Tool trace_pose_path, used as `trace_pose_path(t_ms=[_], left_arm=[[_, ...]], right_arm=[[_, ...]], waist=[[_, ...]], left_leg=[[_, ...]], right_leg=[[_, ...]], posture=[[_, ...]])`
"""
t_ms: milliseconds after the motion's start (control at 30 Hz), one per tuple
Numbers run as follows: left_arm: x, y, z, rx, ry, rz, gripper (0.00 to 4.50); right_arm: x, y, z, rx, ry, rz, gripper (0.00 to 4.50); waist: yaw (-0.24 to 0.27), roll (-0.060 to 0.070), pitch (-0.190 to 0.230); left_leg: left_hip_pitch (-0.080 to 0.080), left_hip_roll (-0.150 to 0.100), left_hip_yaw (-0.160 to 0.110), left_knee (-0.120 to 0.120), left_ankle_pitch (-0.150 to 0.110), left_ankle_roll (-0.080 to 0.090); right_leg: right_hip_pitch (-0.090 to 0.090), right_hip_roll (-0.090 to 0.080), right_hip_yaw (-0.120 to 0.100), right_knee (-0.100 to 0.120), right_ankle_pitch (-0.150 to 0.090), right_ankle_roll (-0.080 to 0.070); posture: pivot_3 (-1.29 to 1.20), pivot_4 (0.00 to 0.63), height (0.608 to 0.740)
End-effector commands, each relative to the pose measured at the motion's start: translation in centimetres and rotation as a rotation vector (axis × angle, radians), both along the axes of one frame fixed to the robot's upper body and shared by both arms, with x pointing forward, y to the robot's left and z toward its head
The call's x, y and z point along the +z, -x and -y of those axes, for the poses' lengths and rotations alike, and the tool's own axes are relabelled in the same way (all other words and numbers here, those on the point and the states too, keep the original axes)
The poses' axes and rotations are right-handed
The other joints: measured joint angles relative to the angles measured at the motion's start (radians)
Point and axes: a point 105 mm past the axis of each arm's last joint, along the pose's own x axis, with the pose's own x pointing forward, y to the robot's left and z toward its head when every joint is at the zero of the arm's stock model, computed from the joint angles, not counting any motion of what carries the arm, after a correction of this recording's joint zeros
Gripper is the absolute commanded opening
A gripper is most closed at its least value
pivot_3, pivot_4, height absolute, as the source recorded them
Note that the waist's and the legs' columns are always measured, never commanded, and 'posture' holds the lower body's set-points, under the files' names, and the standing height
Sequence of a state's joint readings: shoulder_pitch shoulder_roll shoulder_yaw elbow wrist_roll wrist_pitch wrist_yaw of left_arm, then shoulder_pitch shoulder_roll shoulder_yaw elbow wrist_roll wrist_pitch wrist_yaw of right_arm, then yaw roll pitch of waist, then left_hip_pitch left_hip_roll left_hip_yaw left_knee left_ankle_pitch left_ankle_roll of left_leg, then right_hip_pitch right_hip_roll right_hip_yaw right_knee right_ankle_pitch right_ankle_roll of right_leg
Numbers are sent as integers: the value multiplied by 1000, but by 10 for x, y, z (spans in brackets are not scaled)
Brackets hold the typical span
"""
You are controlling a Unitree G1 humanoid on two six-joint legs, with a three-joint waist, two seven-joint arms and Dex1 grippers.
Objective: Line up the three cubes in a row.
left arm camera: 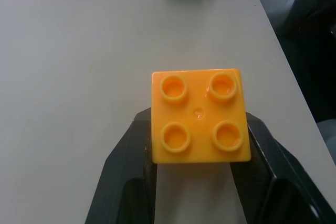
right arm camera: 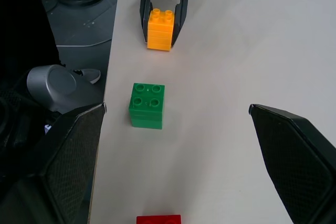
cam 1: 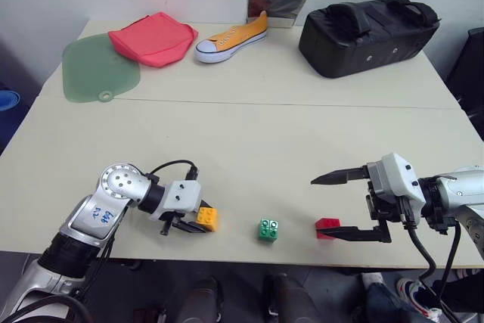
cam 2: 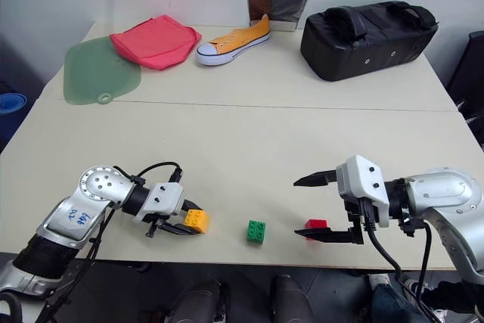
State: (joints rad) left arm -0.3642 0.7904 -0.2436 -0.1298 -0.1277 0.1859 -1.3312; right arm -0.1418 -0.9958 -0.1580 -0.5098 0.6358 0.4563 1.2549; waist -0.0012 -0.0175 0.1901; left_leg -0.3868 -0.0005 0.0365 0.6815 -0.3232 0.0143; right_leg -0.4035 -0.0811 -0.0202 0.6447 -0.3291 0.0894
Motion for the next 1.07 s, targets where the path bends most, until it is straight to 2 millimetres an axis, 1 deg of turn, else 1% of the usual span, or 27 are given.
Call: trace_pose_path(t_ms=[33,133,167,267,367,467,600,667,767,833,867,933,1000,1067], left_arm=[[-3,3,0,8,-21,4,1519],[-3,0,-1,58,-6,-1,2572],[-2,2,-1,64,12,-16,2792],[5,7,-2,78,59,-59,3663],[14,16,-11,87,76,-95,4464],[25,27,-40,125,59,-116,4464],[45,28,-68,221,78,-107,4464],[59,30,-86,280,78,-121,4464],[79,31,-104,346,85,-111,4464],[86,30,-115,389,75,-82,4464],[87,27,-118,404,65,-50,4464],[89,24,-118,418,65,-24,4464],[90,22,-114,409,82,-20,4464],[90,23,-107,373,99,-19,4464]], right_arm=[[7,2,-1,21,11,44,4500],[6,2,-1,22,14,43,4500],[4,2,0,23,21,40,4500],[0,3,5,16,34,30,4500],[-4,2,15,-16,47,20,4500],[-7,3,36,-76,56,-4,4500],[-5,12,59,-121,50,-43,4500],[-5,18,76,-158,67,-59,4500],[-3,24,98,-213,79,-69,4500],[-2,28,110,-246,84,-78,4500],[-2,29,114,-259,86,-82,4500],[-4,29,117,-271,85,-84,4500],[-5,29,116,-273,75,-85,4500],[-7,28,114,-271,64,-86,4500]], waist=[[0,0,0],[0,0,0],[0,0,0],[1,0,0],[0,0,0],[-2,0,0],[-2,1,0],[-1,1,0],[0,1,0],[-1,1,0],[-2,1,0],[-2,2,0],[-4,2,0],[-5,2,0]], left_leg=[[0,0,0,0,0,0],[0,0,0,0,0,0],[0,0,0,0,0,0],[0,0,0,0,0,0],[0,0,0,0,0,0],[0,0,0,0,0,0],[2,0,0,-1,0,0],[3,0,-1,-1,0,1],[7,1,-2,-3,-4,6],[12,0,-1,-7,-4,6],[14,0,0,-9,-4,6],[17,-2,0,-16,-4,6],[17,-2,0,-18,-3,4],[17,-1,0,-18,-2,2]], right_leg=[[0,0,0,0,0,0],[0,0,0,0,0,0],[0,0,0,0,0,0],[0,0,0,0,0,0],[0,0,0,0,0,0],[0,0,0,-1,0,0],[2,0,0,-1,0,0],[4,-1,0,-2,0,-1],[9,-1,-2,-6,0,-1],[13,-2,-1,-8,-1,-1],[14,-2,0,-9,-1,-1],[15,-3,0,-10,-1,-1],[13,-3,0,-9,-1,-2],[12,-3,0,-8,-2,-3]], posture=[[0,150,740],[0,150,740],[0,150,740],[0,150,740],[0,150,740],[0,150,740],[0,150,740],[0,150,740],[0,150,740],[0,150,740],[0,150,740],[0,150,740],[0,150,740],[0,150,740]])
